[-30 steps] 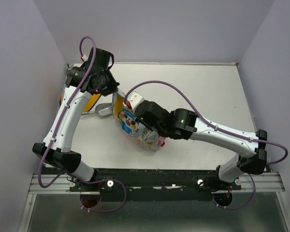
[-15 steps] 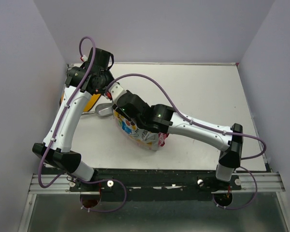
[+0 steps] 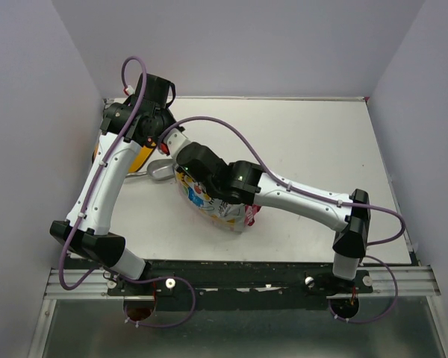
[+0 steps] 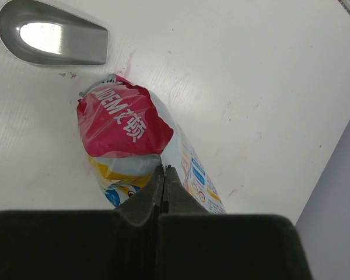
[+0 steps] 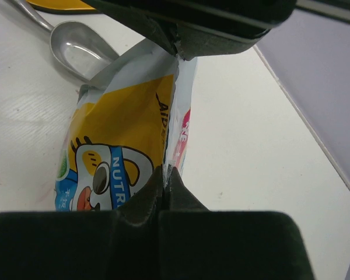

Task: Serve the pet food

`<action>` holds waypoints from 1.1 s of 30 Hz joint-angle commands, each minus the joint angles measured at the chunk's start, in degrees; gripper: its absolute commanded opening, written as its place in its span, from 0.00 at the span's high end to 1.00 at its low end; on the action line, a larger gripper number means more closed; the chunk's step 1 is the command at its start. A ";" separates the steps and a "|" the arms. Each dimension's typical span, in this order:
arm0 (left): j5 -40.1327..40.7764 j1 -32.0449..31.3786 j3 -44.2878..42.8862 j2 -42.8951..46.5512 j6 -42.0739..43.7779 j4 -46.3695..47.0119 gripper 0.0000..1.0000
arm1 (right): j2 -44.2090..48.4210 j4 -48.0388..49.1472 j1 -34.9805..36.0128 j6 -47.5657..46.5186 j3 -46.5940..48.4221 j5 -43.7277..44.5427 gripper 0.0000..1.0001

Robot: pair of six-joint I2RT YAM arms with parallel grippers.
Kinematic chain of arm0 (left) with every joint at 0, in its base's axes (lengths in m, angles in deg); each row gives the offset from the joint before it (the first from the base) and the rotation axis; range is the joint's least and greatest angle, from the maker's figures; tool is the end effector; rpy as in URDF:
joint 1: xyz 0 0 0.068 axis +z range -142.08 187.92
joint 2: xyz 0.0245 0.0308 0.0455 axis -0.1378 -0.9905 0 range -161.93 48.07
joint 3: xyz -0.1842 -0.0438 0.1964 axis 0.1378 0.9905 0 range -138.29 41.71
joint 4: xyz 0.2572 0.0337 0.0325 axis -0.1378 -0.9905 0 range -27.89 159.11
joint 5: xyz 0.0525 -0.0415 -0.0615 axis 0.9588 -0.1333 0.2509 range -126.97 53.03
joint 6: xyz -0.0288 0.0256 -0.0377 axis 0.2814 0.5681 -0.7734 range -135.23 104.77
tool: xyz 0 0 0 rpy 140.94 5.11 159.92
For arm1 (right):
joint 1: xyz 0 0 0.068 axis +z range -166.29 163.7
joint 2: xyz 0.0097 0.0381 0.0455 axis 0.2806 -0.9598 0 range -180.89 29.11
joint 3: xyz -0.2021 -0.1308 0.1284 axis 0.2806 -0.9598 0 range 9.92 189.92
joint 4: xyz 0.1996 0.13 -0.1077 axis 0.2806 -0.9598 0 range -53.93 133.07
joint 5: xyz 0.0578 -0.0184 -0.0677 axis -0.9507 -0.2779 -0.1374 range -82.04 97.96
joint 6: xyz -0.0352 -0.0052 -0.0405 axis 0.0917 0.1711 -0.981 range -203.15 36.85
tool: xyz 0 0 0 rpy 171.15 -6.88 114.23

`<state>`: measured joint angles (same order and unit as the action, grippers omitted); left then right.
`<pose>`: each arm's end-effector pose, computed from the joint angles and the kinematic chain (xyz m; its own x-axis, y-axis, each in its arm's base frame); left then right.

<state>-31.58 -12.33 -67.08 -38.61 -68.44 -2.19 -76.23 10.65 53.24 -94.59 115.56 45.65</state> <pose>0.2644 -0.0939 0.4420 -0.6551 -0.6082 -0.4483 -0.3968 0.7819 -0.4808 0.1677 0.3868 0.3751 -0.0711 -0.6394 -0.7656 -0.5861 0.6478 -0.4866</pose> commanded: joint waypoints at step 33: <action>-2.40 2.50 2.00 4.84 -3.66 5.83 1.00 | 4.70 3.52 -3.88 3.88 -5.53 -11.24 0.99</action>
<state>-33.27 -11.02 -65.27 -37.73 -71.57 -0.82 -74.65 15.98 49.94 -92.80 113.75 37.11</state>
